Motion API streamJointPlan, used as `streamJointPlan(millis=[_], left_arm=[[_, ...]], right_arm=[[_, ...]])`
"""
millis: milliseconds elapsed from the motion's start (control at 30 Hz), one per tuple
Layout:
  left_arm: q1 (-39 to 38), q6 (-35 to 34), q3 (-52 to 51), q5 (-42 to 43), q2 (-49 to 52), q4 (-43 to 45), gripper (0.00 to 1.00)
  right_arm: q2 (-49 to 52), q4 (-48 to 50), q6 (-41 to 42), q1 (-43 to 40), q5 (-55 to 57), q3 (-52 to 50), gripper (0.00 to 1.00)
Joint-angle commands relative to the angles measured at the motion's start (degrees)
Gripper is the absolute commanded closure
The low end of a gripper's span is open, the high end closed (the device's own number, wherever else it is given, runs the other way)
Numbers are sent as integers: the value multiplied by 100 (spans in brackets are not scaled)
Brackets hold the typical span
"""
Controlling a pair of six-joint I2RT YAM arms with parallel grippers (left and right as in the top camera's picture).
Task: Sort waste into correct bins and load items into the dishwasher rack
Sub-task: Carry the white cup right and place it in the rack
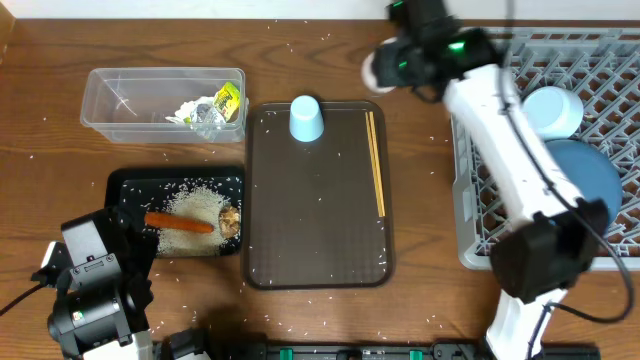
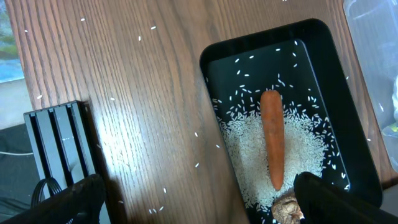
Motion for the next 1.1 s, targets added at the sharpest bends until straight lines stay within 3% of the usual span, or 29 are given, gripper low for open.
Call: streamJointPlan(millis=[0,567,833,1067], left_arm=[[28,74,87,-50,7,-20,2],[28,74,87,-50,7,-20,2],[28,74,87,-50,7,-20,2],[28,74,87,-50,7,-20,2]], right_arm=[[-315,-26,-247,-645,133,11,42],[-420,339,-678,-4513,-201,11,37],[-74,378,-640,-5488,-713,-4,35],[417,238,-553,-5613,-1113,-39,27]])
